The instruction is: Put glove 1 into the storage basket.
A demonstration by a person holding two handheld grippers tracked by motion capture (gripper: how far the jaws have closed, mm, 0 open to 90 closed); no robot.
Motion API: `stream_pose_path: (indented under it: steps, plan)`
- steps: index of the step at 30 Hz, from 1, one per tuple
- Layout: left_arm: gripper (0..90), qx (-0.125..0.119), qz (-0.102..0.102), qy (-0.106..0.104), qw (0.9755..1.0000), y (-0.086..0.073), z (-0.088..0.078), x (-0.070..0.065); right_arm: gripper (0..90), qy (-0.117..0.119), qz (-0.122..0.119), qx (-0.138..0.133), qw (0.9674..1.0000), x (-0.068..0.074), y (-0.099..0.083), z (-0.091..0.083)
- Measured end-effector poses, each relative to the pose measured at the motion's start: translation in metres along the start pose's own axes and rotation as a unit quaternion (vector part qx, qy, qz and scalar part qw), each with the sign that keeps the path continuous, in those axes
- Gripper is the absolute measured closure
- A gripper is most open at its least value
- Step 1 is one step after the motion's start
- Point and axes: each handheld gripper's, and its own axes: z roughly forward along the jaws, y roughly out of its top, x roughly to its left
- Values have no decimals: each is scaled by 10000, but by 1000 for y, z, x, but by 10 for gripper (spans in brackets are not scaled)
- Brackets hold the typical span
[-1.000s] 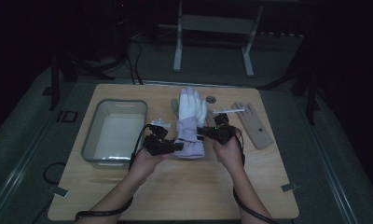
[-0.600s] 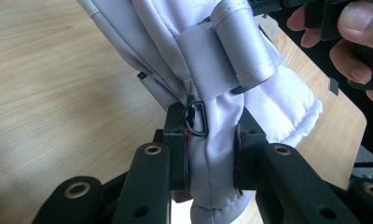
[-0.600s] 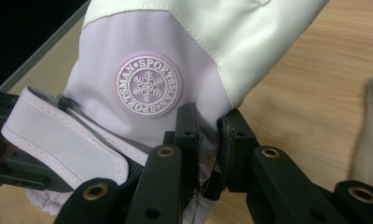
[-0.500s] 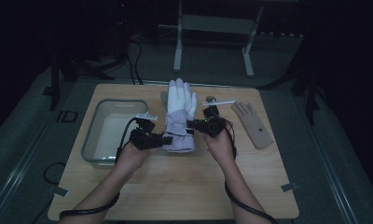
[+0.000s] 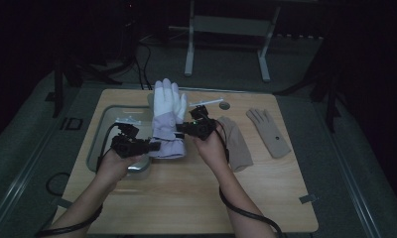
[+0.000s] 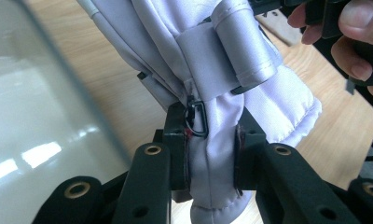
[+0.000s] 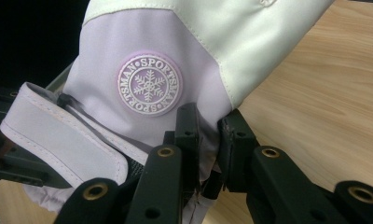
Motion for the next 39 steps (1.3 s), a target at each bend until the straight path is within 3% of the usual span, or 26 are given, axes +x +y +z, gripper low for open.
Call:
stream_pose_path:
  steps: [14,21,30,39]
  plan:
    - [727,8,-311,290,9991,-28,-54,48,793,327,-312,278,9986,54,25,60]
    - [726,13,-456,339,9984,-42,-69,71,793,446,-390,435,9973,73,33,89]
    - [725,330,-638,427,9965,-53,-57,87,794,423,-340,725,9959,74,25,119]
    - [719,771,-602,516,9939,-61,-39,89,794,244,-273,1061,9937,69,4,137]
